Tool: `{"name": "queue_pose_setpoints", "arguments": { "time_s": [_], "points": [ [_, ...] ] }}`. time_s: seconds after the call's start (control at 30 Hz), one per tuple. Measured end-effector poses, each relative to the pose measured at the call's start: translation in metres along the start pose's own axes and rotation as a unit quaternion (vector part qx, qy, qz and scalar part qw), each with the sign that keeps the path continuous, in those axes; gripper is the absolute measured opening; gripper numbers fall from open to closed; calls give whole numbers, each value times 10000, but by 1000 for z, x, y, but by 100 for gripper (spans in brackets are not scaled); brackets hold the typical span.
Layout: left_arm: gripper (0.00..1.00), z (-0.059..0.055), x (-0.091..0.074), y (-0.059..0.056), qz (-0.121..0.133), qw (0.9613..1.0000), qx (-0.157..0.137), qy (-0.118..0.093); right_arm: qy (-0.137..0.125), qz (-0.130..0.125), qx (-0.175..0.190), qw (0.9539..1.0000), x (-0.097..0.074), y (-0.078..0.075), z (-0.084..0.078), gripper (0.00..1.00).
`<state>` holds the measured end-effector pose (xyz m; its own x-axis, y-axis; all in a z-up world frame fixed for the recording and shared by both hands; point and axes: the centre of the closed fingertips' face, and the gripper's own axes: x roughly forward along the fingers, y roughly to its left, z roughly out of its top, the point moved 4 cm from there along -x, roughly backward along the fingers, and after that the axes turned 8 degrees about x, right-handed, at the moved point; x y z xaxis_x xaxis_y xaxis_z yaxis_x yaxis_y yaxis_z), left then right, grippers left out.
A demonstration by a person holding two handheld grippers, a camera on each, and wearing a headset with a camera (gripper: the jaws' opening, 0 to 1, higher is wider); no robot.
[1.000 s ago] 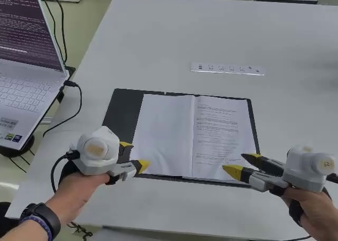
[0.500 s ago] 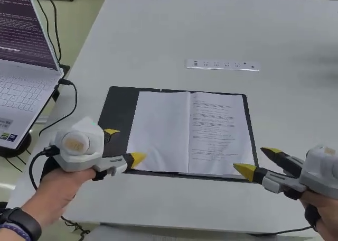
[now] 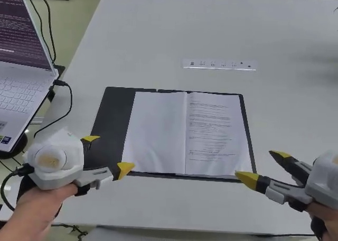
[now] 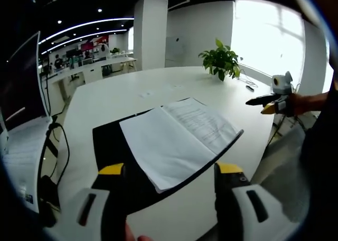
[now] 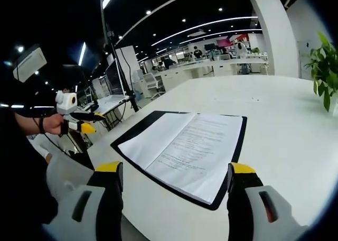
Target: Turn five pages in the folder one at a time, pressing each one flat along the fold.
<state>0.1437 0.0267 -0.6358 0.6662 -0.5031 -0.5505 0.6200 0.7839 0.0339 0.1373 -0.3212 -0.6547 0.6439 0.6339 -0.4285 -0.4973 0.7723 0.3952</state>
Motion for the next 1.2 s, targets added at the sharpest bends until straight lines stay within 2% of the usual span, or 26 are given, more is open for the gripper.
{"name": "queue_pose_setpoints", "arguments": {
  "time_s": [0.1, 0.3, 0.8, 0.97, 1.03, 1.2],
  "points": [
    [67, -1, 1, 0, -7, 10000, 3, 32, 7, 4, 30, 10000, 0, 1, -2, 80],
    [66, 5, 9, -3, -61, 10000, 26, 20, 70, -49, 112, 9999, -1, -1, -10, 80],
    [66, 28, 40, -19, -431, 9990, 110, -92, -120, -191, 340, 9992, -11, -5, -9, 78],
    [65, 37, 55, -31, -638, 9977, 178, -114, -124, -187, 356, 9991, -14, -6, -10, 77],
    [65, 41, 63, -37, -781, 9968, 116, -156, -77, -176, 327, 9993, -14, -6, -12, 77],
    [65, 48, 83, -53, -1054, 9937, 361, -83, -40, -195, 317, 9993, -15, -6, -15, 78]
  ]
}}
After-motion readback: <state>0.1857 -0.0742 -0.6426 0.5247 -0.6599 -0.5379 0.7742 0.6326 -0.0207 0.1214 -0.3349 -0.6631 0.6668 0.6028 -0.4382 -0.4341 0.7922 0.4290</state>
